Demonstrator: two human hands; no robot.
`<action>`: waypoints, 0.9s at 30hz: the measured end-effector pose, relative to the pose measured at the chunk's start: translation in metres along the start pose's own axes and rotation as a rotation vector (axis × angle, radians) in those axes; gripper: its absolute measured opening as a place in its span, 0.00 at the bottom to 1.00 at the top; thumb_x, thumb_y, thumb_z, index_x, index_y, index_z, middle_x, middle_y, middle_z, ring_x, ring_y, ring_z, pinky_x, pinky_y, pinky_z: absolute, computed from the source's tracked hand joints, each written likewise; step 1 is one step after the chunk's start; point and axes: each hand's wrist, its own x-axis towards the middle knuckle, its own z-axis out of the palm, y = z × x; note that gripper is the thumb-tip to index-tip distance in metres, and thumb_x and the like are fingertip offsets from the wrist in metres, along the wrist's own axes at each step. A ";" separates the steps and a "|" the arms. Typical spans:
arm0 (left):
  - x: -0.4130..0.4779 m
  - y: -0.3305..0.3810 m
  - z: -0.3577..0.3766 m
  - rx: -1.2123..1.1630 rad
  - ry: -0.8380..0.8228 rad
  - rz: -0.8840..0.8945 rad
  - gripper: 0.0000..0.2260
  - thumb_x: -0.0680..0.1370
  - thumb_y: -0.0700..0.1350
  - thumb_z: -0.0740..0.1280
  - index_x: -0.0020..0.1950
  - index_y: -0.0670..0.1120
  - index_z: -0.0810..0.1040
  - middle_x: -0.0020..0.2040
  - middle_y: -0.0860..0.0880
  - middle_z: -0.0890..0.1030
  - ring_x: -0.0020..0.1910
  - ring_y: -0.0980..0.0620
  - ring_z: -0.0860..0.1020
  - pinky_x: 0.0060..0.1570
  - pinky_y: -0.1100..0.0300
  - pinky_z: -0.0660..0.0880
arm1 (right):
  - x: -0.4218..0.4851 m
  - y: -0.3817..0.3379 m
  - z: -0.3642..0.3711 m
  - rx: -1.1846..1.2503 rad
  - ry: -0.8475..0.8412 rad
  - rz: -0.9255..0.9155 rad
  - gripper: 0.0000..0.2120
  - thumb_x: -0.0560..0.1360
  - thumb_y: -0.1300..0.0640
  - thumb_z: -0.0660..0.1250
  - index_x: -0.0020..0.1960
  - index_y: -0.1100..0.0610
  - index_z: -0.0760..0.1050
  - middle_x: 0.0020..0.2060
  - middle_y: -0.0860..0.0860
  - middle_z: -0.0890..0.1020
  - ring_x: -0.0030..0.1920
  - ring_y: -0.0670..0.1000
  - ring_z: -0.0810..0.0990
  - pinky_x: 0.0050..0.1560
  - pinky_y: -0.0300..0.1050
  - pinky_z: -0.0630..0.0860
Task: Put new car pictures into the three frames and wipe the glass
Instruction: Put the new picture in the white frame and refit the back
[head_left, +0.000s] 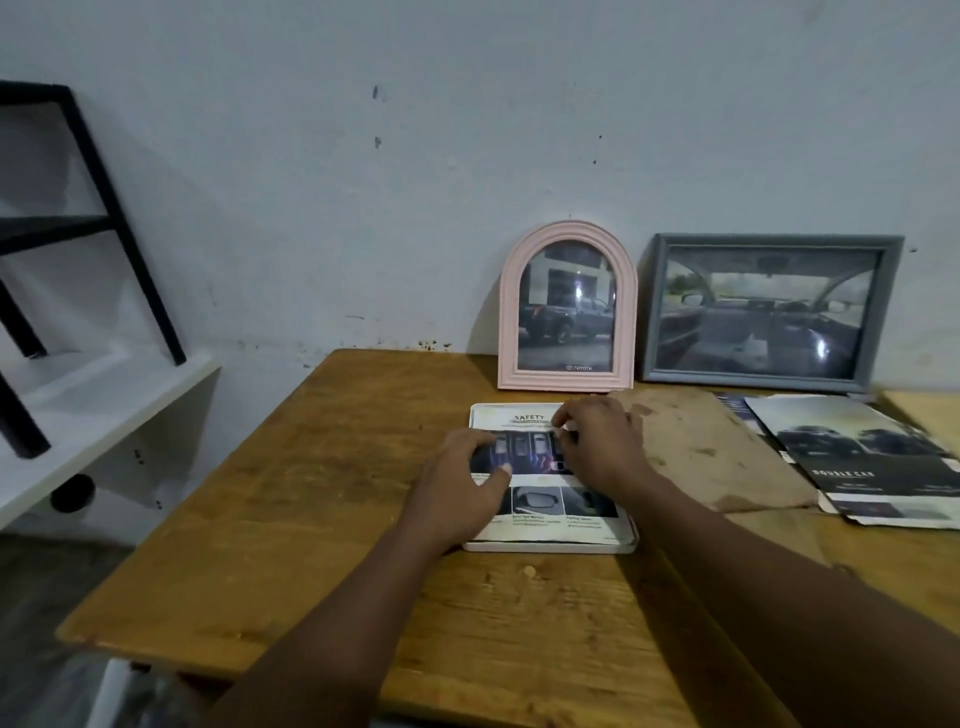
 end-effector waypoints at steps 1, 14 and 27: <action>-0.001 -0.001 0.001 0.030 -0.012 0.026 0.17 0.80 0.48 0.70 0.68 0.51 0.75 0.67 0.56 0.74 0.60 0.59 0.74 0.49 0.76 0.68 | 0.000 0.000 0.001 -0.040 0.005 -0.005 0.07 0.78 0.53 0.65 0.54 0.47 0.79 0.59 0.48 0.80 0.66 0.53 0.69 0.63 0.55 0.62; 0.016 0.001 0.019 0.070 -0.021 0.022 0.14 0.80 0.43 0.68 0.66 0.48 0.77 0.66 0.55 0.70 0.61 0.57 0.72 0.46 0.71 0.74 | -0.021 0.018 -0.027 -0.078 -0.055 0.033 0.19 0.80 0.44 0.61 0.68 0.49 0.70 0.69 0.52 0.73 0.69 0.55 0.68 0.68 0.60 0.63; 0.027 0.007 0.032 0.118 0.053 -0.014 0.10 0.81 0.43 0.66 0.62 0.48 0.76 0.62 0.53 0.69 0.59 0.52 0.73 0.41 0.68 0.71 | -0.045 0.055 -0.052 -0.241 -0.158 0.220 0.28 0.78 0.39 0.62 0.73 0.50 0.62 0.69 0.56 0.72 0.68 0.60 0.71 0.65 0.61 0.70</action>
